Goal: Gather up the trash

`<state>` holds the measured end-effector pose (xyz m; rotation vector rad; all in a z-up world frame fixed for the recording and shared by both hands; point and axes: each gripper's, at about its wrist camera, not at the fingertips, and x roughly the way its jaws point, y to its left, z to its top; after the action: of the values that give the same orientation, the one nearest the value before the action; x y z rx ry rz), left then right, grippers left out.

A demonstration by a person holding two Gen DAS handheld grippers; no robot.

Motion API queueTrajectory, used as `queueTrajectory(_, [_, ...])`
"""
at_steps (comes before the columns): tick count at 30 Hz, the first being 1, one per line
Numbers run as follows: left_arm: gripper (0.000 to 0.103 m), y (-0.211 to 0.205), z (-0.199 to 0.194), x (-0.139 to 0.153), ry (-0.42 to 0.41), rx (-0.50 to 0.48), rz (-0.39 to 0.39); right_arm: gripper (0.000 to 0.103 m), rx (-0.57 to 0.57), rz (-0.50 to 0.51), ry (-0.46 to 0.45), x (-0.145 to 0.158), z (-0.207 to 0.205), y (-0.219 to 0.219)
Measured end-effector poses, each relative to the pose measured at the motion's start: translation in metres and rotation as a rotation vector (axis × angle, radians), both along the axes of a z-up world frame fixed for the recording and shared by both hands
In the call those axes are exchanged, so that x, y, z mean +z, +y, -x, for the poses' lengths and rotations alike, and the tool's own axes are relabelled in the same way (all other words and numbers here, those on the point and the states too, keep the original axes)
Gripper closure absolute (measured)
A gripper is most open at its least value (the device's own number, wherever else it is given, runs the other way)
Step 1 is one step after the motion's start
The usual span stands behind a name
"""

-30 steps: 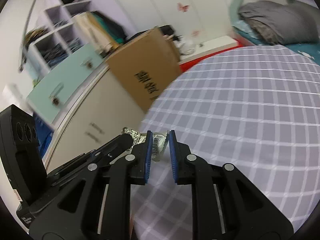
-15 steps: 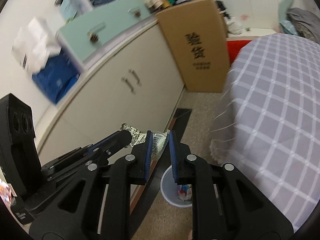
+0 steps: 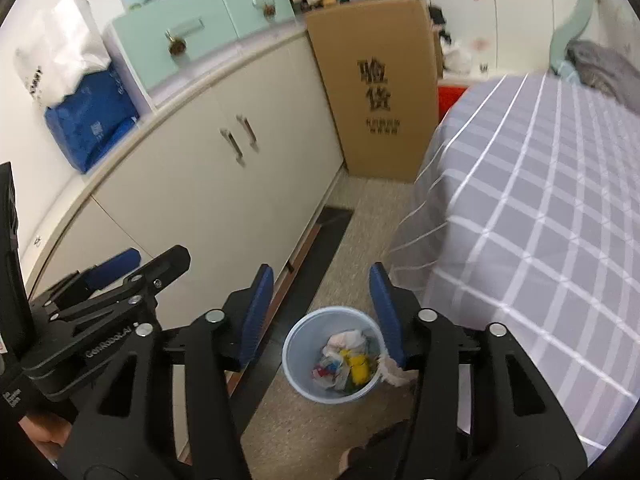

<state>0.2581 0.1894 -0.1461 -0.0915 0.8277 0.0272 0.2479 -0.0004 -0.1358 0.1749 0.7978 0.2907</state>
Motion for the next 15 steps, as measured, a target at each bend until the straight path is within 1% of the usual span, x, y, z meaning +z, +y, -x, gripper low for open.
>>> queueTrajectory(4, [0.023,-0.027,0.027,0.033,-0.103,-0.009,-0.085,0.042,-0.005,0.031,-0.096,0.031,0.032,-0.016])
queueTrajectory(6, [0.022,-0.042,0.042,0.052,-0.153,-0.022,-0.104,0.036,-0.014,0.045,-0.153,0.049,0.054,-0.027])
queueTrajectory(8, [0.020,-0.053,0.056,0.067,-0.187,-0.035,-0.105,0.032,-0.020,0.046,-0.196,0.063,0.073,-0.036])
queueTrajectory(9, [0.014,-0.058,0.065,0.075,-0.209,-0.043,-0.108,0.030,-0.026,0.054,-0.225,0.071,0.087,-0.043])
queueTrajectory(10, [0.012,-0.063,0.071,0.081,-0.229,-0.045,-0.114,0.029,-0.035,0.060,-0.249,0.078,0.100,-0.049])
queueTrajectory(12, [0.012,-0.076,0.091,0.095,-0.281,-0.043,-0.127,0.025,-0.049,0.068,-0.288,0.089,0.122,-0.059])
queueTrajectory(15, [0.011,-0.089,0.123,0.111,-0.340,-0.056,-0.094,0.021,-0.083,0.102,-0.363,0.104,0.159,-0.070])
